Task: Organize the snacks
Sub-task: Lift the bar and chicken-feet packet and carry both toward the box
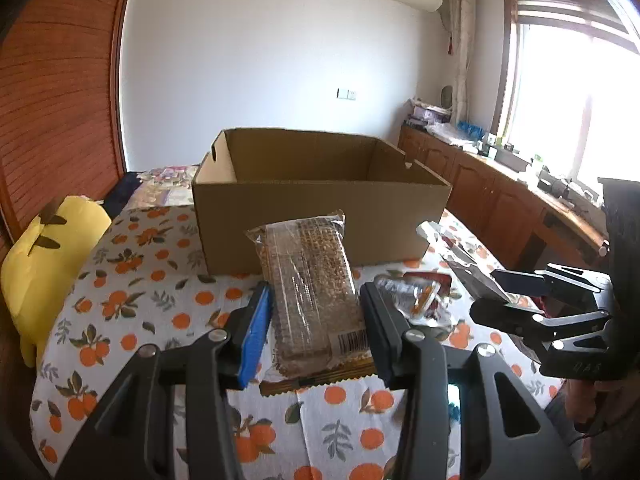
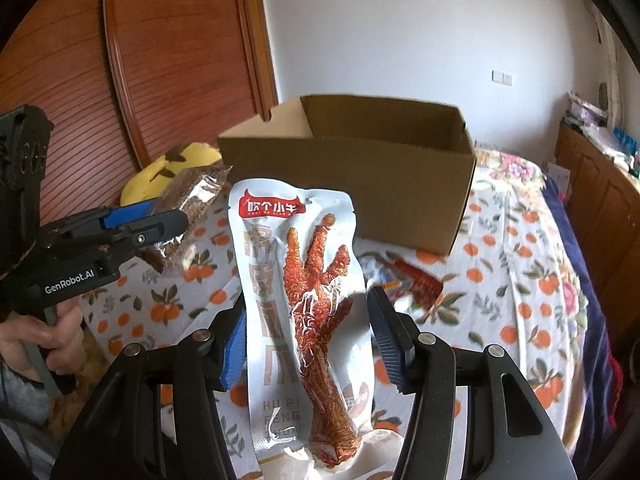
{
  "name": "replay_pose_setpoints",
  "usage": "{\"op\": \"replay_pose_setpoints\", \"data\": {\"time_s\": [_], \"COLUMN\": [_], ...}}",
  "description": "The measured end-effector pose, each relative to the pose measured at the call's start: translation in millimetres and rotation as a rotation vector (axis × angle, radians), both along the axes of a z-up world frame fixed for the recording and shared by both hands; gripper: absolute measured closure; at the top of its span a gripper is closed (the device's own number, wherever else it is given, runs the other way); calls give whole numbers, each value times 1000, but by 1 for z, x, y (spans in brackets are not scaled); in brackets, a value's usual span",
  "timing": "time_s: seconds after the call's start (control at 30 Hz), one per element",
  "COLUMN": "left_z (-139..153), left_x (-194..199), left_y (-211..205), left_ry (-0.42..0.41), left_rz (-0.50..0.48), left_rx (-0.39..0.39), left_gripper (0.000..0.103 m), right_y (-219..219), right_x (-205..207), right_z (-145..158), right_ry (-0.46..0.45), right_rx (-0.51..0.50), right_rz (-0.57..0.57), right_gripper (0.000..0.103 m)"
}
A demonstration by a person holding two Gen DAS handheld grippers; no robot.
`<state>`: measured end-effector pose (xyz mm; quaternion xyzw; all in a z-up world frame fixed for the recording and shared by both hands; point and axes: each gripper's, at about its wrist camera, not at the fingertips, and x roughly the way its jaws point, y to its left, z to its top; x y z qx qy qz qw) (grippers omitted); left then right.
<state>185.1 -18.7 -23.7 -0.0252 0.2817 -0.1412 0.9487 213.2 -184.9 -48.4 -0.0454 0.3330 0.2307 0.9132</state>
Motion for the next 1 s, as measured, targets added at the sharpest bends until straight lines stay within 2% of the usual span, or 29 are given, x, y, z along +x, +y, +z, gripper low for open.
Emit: {"op": "replay_pose_setpoints", "data": {"time_s": [0.5, 1.0], "left_z": [24, 38], "left_x": [24, 95], "left_y": [-1, -10], "left_ry": [-64, -90], "left_rz": [-20, -45], "left_rx": [-19, -32], "left_gripper": [59, 59], "right_y": [-2, 11], "right_x": [29, 88], "right_z": [35, 44], "right_ry": [-74, -108], "right_rx": [5, 6], "right_rz": [-8, 19], "right_gripper": [47, 47]}}
